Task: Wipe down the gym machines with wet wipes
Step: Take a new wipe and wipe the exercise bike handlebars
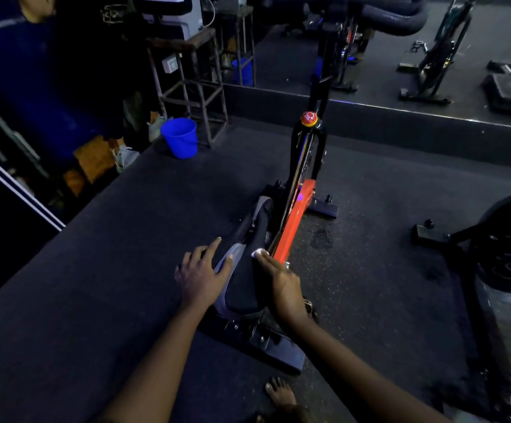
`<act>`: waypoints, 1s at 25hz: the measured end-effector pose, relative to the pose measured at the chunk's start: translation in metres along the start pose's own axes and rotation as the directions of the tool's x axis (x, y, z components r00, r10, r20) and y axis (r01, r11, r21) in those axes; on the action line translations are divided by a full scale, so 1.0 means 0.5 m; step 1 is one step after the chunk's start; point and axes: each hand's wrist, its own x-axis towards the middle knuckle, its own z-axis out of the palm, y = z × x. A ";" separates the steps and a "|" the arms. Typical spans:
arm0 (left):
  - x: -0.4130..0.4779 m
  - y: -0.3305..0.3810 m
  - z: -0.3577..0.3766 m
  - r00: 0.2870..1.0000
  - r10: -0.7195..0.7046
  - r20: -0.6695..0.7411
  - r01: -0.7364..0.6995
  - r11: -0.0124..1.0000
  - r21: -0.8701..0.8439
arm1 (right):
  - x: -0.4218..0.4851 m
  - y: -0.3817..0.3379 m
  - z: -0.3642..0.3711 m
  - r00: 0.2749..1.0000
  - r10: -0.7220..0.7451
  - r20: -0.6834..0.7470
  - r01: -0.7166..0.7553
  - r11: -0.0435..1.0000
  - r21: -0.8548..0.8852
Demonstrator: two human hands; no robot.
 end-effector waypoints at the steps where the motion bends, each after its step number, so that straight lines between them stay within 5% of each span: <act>1: 0.000 0.001 0.001 1.000 -0.002 -0.002 0.002 1.000 -0.005 | -0.019 -0.003 -0.001 1.000 -0.018 0.014 0.019 1.000 -0.022; 6: 0.004 -0.003 0.002 1.000 -0.002 -0.007 0.002 1.000 -0.005 | -0.099 -0.015 -0.034 0.957 -0.283 0.071 0.291 0.945 -0.151; 10: 0.000 -0.001 0.002 1.000 -0.008 -0.023 0.007 1.000 -0.010 | -0.015 -0.029 -0.064 0.961 -0.251 0.118 0.262 0.962 -0.081; 14: 0.002 -0.004 0.000 1.000 -0.006 0.004 0.006 1.000 -0.021 | 0.070 -0.044 -0.038 0.866 -0.427 0.260 0.473 0.869 -0.147; 20: 0.002 -0.004 0.001 1.000 -0.012 0.013 0.013 0.999 -0.046 | -0.027 0.003 -0.052 0.853 -0.453 0.259 0.479 0.877 -0.044; 25: -0.004 0.000 -0.006 0.999 -0.012 0.041 0.014 0.999 -0.053 | -0.073 0.033 -0.098 0.909 -0.352 0.223 0.347 0.936 0.064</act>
